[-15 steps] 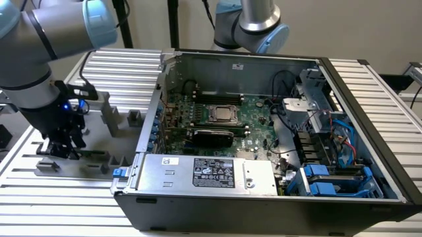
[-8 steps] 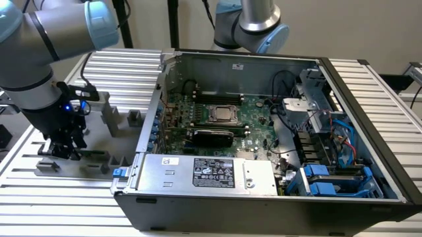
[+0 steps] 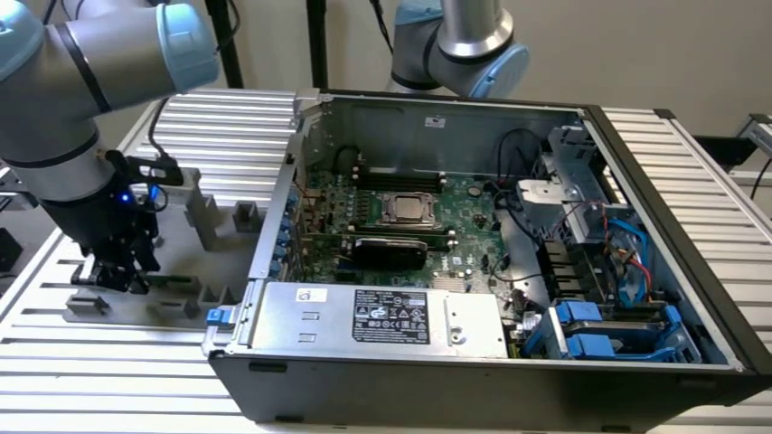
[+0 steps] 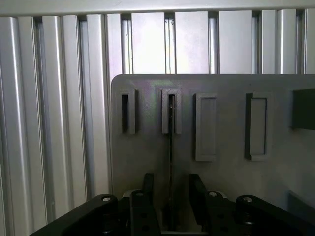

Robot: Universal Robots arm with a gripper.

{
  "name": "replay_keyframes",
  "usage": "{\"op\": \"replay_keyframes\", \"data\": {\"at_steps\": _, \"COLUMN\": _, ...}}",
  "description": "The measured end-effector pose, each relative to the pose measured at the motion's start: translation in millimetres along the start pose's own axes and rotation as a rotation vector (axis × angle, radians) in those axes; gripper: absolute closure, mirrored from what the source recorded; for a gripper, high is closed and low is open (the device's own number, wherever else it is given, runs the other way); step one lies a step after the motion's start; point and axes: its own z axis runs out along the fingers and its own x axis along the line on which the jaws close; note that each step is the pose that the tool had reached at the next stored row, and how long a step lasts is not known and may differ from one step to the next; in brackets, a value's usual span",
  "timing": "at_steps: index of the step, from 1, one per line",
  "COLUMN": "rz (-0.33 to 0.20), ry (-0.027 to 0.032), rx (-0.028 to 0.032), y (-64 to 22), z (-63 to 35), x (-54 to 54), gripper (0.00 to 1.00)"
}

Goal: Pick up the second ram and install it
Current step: 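Pick up the second ram and move it above second insertion slot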

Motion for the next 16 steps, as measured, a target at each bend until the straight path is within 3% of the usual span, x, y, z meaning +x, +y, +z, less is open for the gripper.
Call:
{"op": "replay_keyframes", "data": {"at_steps": 12, "rz": 0.0, "ry": -0.0002, "rx": -0.003, "y": -3.2, "z": 1.4, "x": -0.8, "gripper": 0.58}}
{"op": "replay_keyframes", "data": {"at_steps": 16, "rz": 0.0, "ry": -0.0002, "rx": -0.0034, "y": -3.2, "z": 2.1, "x": -1.3, "gripper": 0.66}}
